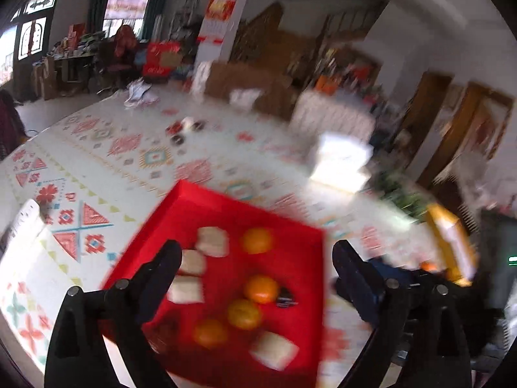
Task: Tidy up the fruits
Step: 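Carry the cake and orange into the red tray and open both grippers, then grasp a dark red date with the left gripper while the right gripper grasps another date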
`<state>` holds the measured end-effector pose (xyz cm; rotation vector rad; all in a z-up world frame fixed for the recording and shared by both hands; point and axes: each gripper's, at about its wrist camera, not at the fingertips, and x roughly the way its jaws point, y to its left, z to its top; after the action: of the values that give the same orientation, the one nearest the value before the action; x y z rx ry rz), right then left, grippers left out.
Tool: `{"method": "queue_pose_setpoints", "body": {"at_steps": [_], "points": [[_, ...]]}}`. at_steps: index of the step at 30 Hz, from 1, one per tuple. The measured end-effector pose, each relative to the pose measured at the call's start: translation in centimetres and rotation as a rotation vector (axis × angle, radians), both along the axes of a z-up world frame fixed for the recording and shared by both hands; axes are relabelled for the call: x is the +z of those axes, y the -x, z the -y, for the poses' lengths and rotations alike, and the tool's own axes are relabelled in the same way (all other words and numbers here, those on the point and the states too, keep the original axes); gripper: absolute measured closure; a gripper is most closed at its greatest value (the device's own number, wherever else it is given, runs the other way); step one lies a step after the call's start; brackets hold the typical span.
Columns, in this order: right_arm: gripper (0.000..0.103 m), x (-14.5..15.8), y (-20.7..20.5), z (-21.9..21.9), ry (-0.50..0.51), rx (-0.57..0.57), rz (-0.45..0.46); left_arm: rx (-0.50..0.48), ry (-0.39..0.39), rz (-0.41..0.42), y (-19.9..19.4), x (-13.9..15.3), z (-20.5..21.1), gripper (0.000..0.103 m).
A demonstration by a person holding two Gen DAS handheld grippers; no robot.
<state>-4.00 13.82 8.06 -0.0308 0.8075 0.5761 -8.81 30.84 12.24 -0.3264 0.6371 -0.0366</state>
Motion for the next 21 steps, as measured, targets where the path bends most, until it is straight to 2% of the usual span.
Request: {"method": "queue_pose_setpoints", "body": {"at_steps": [2,4,7,9,10,11,13,15,17,18,21], "points": [[0.039,0.7,1.3,1.4,-0.002,-0.019,0.033,-0.029,0.055,0.045,2.1,0.8,1.2,0.009],[0.039,1.3,2.3,2.8,0.006,-0.046,0.067,-0.046,0.071,0.074,3.8,1.2,2.6,0.009],[0.034,2.0,4.5,5.6,0.046,-0.115,0.155,-0.067,0.006,0.099,6.0,1.6,5.7,0.009],[0.028,2.4,5.7,7.7,0.058,-0.160,0.210,-0.052,-0.064,0.151,7.8,2.0,8.0,0.009],[0.026,2.5,6.1,8.6,0.055,-0.179,0.222,-0.046,-0.089,0.192,8.6,2.3,8.9,0.009],[0.025,2.6,6.6,10.2,0.039,-0.203,0.225,-0.040,-0.105,0.223,9.3,2.5,9.6,0.003],[0.024,2.8,7.0,12.6,0.005,-0.230,0.209,-0.038,-0.109,0.249,10.3,2.3,11.1,0.000],[0.024,2.9,7.6,15.6,-0.026,-0.271,0.194,-0.122,-0.058,0.199,10.1,1.1,12.9,0.000],[0.024,3.0,8.2,18.6,-0.024,-0.326,0.201,-0.209,-0.023,0.099,9.2,-0.7,15.1,0.000],[0.024,3.1,8.6,20.0,-0.023,-0.352,0.200,-0.224,-0.032,0.062,8.9,-1.5,16.2,0.000],[0.024,3.1,9.1,24.7,-0.020,-0.442,0.178,-0.239,-0.071,0.021,8.6,-3.2,18.4,0.000]]}}
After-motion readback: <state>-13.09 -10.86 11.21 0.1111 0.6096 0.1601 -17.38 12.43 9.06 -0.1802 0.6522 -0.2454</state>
